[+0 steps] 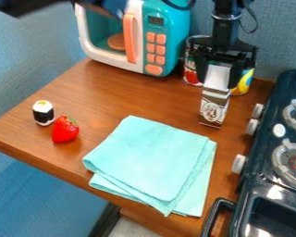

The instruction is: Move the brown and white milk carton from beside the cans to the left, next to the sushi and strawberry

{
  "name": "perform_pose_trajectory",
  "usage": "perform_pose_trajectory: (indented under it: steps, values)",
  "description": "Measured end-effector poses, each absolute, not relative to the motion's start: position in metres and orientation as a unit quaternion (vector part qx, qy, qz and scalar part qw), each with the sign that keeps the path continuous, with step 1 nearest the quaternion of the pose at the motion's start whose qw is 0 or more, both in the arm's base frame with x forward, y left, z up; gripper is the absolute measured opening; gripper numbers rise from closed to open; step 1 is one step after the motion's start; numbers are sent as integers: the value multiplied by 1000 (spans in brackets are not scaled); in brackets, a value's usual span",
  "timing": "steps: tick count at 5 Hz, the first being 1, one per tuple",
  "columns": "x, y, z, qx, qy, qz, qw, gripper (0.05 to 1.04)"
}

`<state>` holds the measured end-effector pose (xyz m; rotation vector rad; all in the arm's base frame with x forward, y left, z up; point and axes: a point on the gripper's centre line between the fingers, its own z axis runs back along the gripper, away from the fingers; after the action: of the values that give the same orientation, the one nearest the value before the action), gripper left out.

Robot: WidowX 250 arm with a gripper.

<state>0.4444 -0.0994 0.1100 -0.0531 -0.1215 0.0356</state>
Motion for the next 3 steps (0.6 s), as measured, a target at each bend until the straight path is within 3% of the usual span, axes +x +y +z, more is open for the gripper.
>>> perform_pose_trajectory:
  steps: [2,3]
  values:
    - [385,-64,162,-26,-80,-85,993,814]
    - [376,-40,155,-18,-45,-102,994,815]
